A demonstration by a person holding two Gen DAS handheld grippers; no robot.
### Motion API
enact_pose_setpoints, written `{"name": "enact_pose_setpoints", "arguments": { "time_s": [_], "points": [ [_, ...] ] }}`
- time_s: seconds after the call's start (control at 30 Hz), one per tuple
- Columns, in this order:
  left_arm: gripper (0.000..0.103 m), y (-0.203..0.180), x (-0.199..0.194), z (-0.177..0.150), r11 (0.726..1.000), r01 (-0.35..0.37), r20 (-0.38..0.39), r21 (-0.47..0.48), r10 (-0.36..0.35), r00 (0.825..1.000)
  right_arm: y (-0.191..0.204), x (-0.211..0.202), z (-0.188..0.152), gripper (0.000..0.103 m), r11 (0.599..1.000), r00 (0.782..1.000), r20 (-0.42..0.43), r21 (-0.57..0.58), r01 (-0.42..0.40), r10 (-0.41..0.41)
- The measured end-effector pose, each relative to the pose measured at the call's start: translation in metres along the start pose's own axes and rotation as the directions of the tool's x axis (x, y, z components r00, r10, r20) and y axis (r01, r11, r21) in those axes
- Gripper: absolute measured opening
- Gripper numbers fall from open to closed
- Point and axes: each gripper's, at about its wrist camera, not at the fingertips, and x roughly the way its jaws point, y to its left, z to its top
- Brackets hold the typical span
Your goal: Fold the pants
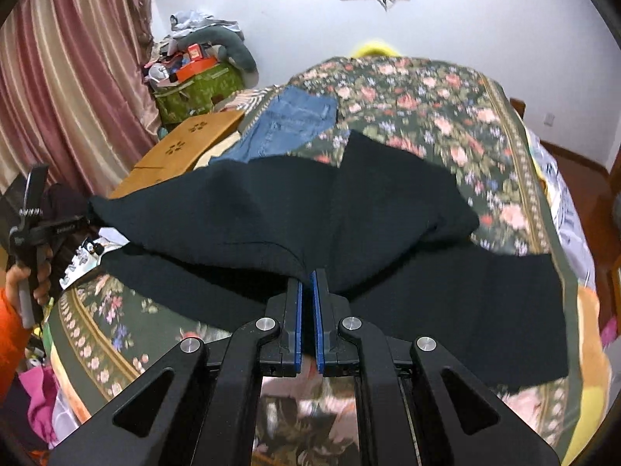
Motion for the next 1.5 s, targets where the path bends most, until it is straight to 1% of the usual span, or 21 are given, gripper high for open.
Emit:
{"name": "enact_pose_setpoints", "arguments": {
  "time_s": [0.1, 0.23, 0.37, 0.4, 0.43, 0.47, 0.5, 0.53, 0.57, 0.6, 0.63, 0.7, 0.77, 0.8, 0.87, 0.93, 1.0, 1.13, 1.23, 1.4, 1.5],
  "points": [
    [0.010, 0.000, 0.011, -0.010, 1.000, 0.003, -0.060, 0.001, -0.003, 0.998, 0.000, 0.003, -0.010, 0.004, 1.000, 1.000, -0.025, 0.016, -0.001, 0.001],
    [0.011, 0.000, 0.011, -0.016, 0.999, -0.027, -0.087, 0.028, 0.030, 0.996, -0.001, 0.001, -0.012, 0.005, 1.000, 0.999, -0.049, 0.024, -0.008, 0.010],
    [0.011, 0.002, -0.011, -0.011, 0.998, -0.054, -0.044, 0.030, 0.055, 0.998, 0.001, -0.013, -0.008, 0.006, 1.000, 1.000, -0.025, 0.012, 0.008, -0.008],
    [0.014, 0.002, -0.017, -0.009, 0.998, -0.053, -0.030, 0.025, 0.054, 0.998, 0.002, -0.015, -0.007, 0.007, 1.000, 1.000, -0.020, 0.010, 0.012, -0.012],
    [0.016, 0.003, -0.027, -0.005, 0.999, -0.050, -0.006, 0.016, 0.050, 0.999, 0.001, -0.021, -0.005, 0.012, 1.000, 1.000, -0.007, 0.007, 0.017, -0.017],
    [0.021, 0.004, -0.034, -0.003, 0.999, -0.049, 0.010, 0.009, 0.049, 0.999, 0.001, -0.025, -0.003, 0.019, 1.000, 1.000, 0.006, 0.005, 0.018, -0.018],
    [0.028, 0.004, -0.040, 0.000, 0.999, -0.051, 0.028, 0.003, 0.051, 0.998, 0.001, -0.030, 0.000, 0.024, 1.000, 0.999, 0.025, 0.001, 0.021, -0.021],
    [0.031, 0.003, -0.049, 0.004, 0.999, -0.054, 0.055, -0.001, 0.054, 0.997, 0.002, -0.035, 0.002, 0.032, 1.000, 0.999, 0.046, -0.005, 0.026, -0.026],
    [0.039, 0.001, -0.053, 0.007, 0.999, -0.054, 0.071, -0.002, 0.054, 0.996, 0.003, -0.039, 0.005, 0.038, 0.999, 0.998, 0.063, -0.011, 0.031, -0.031],
    [0.046, -0.001, -0.058, 0.011, 0.999, -0.053, 0.089, -0.002, 0.053, 0.995, 0.005, -0.044, 0.009, 0.040, 0.999, 0.995, 0.088, -0.024, 0.041, -0.039],
    [0.050, -0.004, -0.063, 0.016, 0.999, -0.052, 0.106, -0.001, 0.052, 0.993, 0.006, -0.048, 0.013, 0.045, 0.998, 0.993, 0.107, -0.035, 0.052, -0.048],
    [0.066, -0.011, -0.069, 0.026, 0.998, -0.056, 0.139, 0.004, 0.054, 0.989, 0.007, -0.053, 0.021, 0.054, 0.996, 0.989, 0.137, -0.053, 0.065, -0.058],
    [0.075, -0.021, -0.072, 0.038, 0.998, -0.064, 0.175, 0.013, 0.060, 0.983, 0.007, -0.055, 0.029, 0.067, 0.995, 0.985, 0.162, -0.065, 0.077, -0.066],
    [0.081, -0.026, -0.072, 0.045, 0.998, -0.065, 0.187, 0.020, 0.060, 0.981, 0.008, -0.056, 0.032, 0.070, 0.994, 0.983, 0.172, -0.072, 0.082, -0.069],
    [0.088, -0.040, -0.068, 0.058, 0.998, -0.055, 0.205, 0.039, 0.046, 0.978, 0.006, -0.052, 0.043, 0.080, 0.991, 0.978, 0.191, -0.085, 0.104, -0.087],
    [0.092, -0.053, -0.063, 0.071, 0.997, -0.042, 0.213, 0.059, 0.029, 0.977, 0.003, -0.047, 0.050, 0.083, 0.988, 0.973, 0.204, -0.088, 0.129, -0.109],
    [0.094, -0.069, -0.054, 0.084, 0.996, -0.028, 0.212, 0.086, 0.009, 0.977, -0.003, -0.038, 0.059, 0.083, 0.988, 0.975, 0.193, -0.085, 0.133, -0.115],
    [0.098, -0.101, -0.028, 0.110, 0.991, -0.007, 0.198, 0.130, -0.019, 0.980, -0.023, -0.011, 0.080, 0.083, 0.992, 0.984, 0.145, -0.050, 0.112, -0.103],
    [0.099, -0.118, -0.004, 0.126, 0.988, -0.014, 0.183, 0.154, -0.015, 0.983, -0.039, 0.016, 0.096, 0.083, 0.994, 0.990, 0.101, -0.032, 0.101, -0.097],
    [0.099, -0.138, 0.048, 0.146, 0.981, -0.030, 0.112, 0.194, 0.008, 0.994, -0.057, 0.067, 0.117, 0.083, 0.996, 0.996, 0.014, -0.028, 0.083, -0.083],
    [0.099, -0.144, 0.081, 0.150, 0.976, -0.032, 0.042, 0.214, 0.024, 0.999, -0.069, 0.107, 0.129, 0.082, 0.998, 0.996, -0.057, -0.020, 0.062, -0.063]
  ]
}}
